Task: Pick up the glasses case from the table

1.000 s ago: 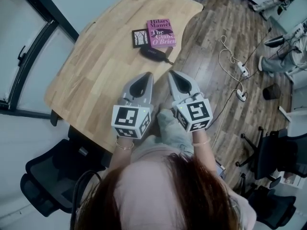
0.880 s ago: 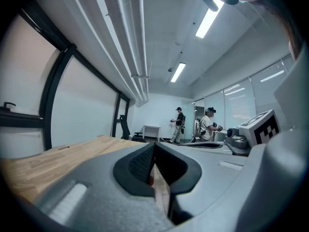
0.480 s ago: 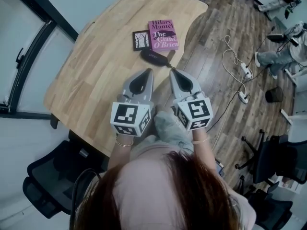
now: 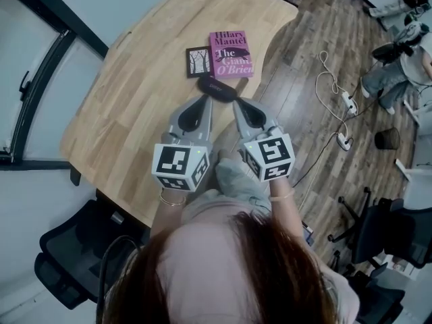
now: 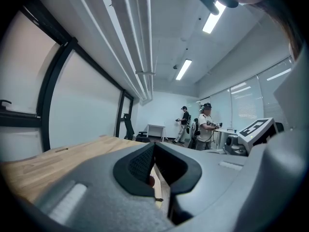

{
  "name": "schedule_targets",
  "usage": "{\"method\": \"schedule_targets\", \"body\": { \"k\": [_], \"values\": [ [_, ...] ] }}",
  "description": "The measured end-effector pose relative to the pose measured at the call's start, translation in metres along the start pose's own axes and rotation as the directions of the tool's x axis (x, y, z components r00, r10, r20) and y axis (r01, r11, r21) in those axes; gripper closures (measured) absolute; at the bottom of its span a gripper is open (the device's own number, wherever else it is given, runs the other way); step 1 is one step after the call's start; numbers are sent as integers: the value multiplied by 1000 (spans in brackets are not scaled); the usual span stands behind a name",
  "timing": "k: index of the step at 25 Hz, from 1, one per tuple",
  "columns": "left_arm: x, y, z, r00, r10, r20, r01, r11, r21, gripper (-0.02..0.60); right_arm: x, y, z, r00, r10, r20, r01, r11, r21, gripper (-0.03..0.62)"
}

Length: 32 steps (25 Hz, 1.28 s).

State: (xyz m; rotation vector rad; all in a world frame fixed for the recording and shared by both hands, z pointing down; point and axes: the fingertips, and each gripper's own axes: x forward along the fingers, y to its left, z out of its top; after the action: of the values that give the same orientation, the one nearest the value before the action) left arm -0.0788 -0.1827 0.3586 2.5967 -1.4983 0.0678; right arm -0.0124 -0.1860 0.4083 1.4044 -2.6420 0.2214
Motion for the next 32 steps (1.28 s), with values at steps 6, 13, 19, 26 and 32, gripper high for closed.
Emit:
{"method": "schedule_targets", "body": {
  "k": [6, 13, 19, 26, 32],
  "values": [
    [20, 15, 6, 1000, 20, 9, -20, 1000, -3, 572, 29, -11, -1, 999, 37, -31, -38, 999, -29, 589],
    [40, 32, 10, 999, 43, 15, -43, 999, -6, 572, 60, -19, -11, 993, 89, -82, -94, 994, -53, 569],
    [56, 43, 11, 998, 56, 10, -56, 998, -9, 572, 80, -26, -21, 984, 126, -125, -136, 988, -74, 549],
    [72, 56, 7, 998, 60, -6, -60, 998, -19, 572, 102, -31, -33, 974, 152, -169, -171, 980, -101, 523],
    [85, 63, 3, 998, 57, -23, -57, 998, -19, 572, 116, -34, -46, 963, 175, -206, -201, 973, -116, 497]
  ]
}}
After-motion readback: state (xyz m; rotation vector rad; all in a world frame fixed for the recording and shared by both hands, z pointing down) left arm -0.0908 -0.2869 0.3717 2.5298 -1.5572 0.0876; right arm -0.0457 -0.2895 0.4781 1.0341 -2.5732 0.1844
